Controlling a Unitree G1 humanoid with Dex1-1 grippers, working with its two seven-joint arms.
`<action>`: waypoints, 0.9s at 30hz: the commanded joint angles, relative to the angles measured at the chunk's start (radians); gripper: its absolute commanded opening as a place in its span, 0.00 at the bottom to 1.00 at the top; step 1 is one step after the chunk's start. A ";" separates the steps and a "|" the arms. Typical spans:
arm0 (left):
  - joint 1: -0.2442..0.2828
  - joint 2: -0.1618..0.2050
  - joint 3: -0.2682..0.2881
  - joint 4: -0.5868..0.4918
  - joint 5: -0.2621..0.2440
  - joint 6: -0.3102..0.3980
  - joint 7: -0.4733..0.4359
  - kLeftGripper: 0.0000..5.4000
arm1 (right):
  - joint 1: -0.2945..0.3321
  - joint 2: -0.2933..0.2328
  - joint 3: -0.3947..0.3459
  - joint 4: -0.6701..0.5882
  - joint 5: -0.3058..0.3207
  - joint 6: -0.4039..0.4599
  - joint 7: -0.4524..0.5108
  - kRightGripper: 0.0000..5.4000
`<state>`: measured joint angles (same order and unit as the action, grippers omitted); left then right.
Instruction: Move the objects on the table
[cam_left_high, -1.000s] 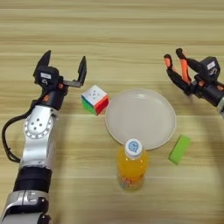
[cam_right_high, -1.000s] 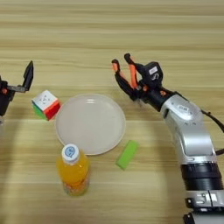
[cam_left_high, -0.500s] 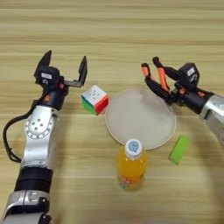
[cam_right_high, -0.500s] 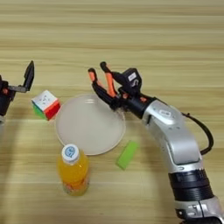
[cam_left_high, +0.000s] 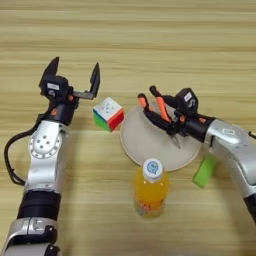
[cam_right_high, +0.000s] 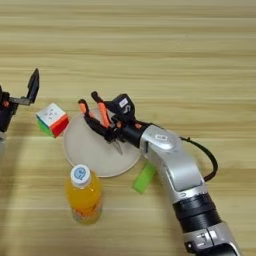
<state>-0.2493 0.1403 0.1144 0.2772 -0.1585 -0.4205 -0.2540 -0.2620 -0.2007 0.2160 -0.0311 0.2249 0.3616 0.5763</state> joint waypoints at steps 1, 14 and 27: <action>0.003 0.000 -0.001 -0.012 0.004 -0.006 0.004 1.00 | -0.008 0.009 0.025 0.035 -0.021 -0.012 0.008 0.62; 0.005 -0.004 -0.003 -0.014 0.007 0.001 0.006 1.00 | -0.018 0.034 0.062 0.156 -0.070 -0.066 0.012 0.62; 0.009 -0.006 -0.006 -0.019 0.008 0.001 0.008 1.00 | -0.017 0.046 0.067 0.167 -0.087 -0.083 0.027 0.62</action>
<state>-0.2486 0.1340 0.1126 0.2730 -0.1577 -0.4205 -0.2500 -0.2651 -0.1592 0.2776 0.1341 0.1454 0.2929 0.5969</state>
